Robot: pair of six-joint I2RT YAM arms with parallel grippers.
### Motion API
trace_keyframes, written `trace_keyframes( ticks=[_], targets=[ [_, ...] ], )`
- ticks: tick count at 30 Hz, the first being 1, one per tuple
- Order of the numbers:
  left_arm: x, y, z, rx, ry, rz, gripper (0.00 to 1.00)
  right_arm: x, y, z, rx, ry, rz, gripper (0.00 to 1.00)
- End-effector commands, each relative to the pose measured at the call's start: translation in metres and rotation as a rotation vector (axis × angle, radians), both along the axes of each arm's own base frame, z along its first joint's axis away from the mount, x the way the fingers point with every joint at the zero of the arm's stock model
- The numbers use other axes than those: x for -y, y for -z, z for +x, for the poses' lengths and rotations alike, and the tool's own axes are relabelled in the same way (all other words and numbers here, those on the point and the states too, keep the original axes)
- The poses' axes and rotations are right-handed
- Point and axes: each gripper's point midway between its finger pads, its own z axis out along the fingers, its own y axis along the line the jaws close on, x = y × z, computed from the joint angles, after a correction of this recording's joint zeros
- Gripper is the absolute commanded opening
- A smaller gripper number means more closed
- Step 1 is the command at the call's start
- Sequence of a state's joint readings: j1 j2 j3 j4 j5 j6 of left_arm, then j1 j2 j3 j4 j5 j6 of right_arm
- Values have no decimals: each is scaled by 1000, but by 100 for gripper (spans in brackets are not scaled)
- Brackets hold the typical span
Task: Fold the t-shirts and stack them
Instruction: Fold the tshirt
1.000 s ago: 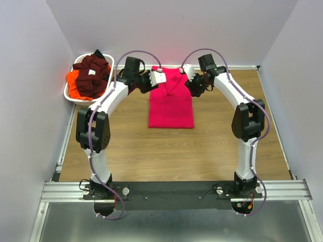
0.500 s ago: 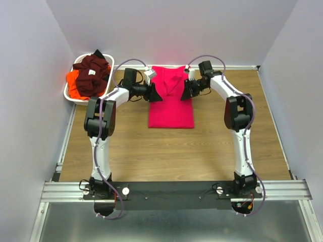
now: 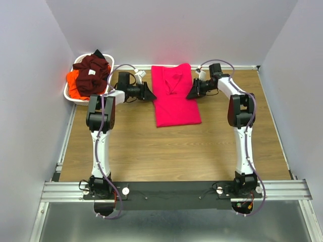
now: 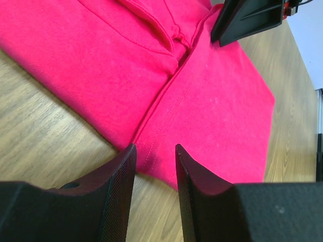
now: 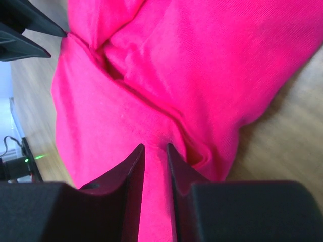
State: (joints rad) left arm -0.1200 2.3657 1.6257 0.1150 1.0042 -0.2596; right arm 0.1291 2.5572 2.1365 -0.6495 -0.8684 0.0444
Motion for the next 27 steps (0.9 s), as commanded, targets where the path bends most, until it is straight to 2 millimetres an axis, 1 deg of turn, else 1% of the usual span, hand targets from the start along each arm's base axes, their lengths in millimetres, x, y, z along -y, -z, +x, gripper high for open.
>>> trace_keyframes(
  ticks=[1,2,3,4,5,6,7,8,9,10,11,12,13,14,15,16,19,21,23,24,25,26,27],
  targets=[
    [1,-51,-4,124,19,-10,45,-1,-45,-6,48,-8,45,32],
    [2,-53,-14,124,33,-11,45,-3,-53,-16,34,-22,72,32],
    [3,-77,-20,182,48,-13,45,-4,-63,-20,44,-31,85,32],
    [10,-84,-30,195,76,-21,45,-5,-69,-26,40,-36,95,33],
    [14,-91,-47,198,96,-25,45,-5,-81,-36,37,-44,114,33],
    [19,-92,-57,202,120,-30,45,-6,-81,-45,17,-51,125,33],
    [33,-82,-80,167,168,-36,45,-7,-88,-53,13,-58,139,33],
    [40,-78,-92,153,190,-37,45,-8,-88,-60,-8,-68,157,33],
    [47,-78,-103,148,211,-39,45,-9,-74,-75,-59,-73,157,33],
    [59,-67,-122,114,251,-45,45,-9,-70,-81,-73,-80,160,33],
    [65,-63,-131,101,271,-48,45,-9,-63,-87,-94,-83,158,33],
    [69,-55,-137,77,281,-50,45,-8,-55,-92,-114,-84,155,33],
    [73,-50,-142,58,288,-58,45,-6,-43,-101,-149,-84,153,33],
    [75,-44,-147,24,286,-74,45,-7,-37,-106,-173,-90,161,33],
    [78,-30,-152,-34,285,-91,45,-6,-25,-114,-210,-91,162,33],
    [78,-32,-151,-18,288,-96,45,-6,-18,-117,-228,-90,160,33],
    [74,-6,-160,-125,268,-92,45,-3,3,-128,-280,-87,142,33],
    [69,11,-164,-176,248,-81,45,-1,12,-133,-300,-83,130,33],
    [60,24,-166,-223,217,-74,45,1,23,-139,-333,-78,122,33],
    [56,33,-167,-257,204,-70,45,1,26,-141,-341,-77,121,33],
    [49,42,-168,-290,181,-67,44,3,31,-144,-356,-71,108,33],
    [45,42,-166,-298,171,-71,45,5,34,-146,-354,-73,98,33],
    [40,47,-166,-316,157,-70,45,6,36,-147,-341,-81,89,33]
  ],
)
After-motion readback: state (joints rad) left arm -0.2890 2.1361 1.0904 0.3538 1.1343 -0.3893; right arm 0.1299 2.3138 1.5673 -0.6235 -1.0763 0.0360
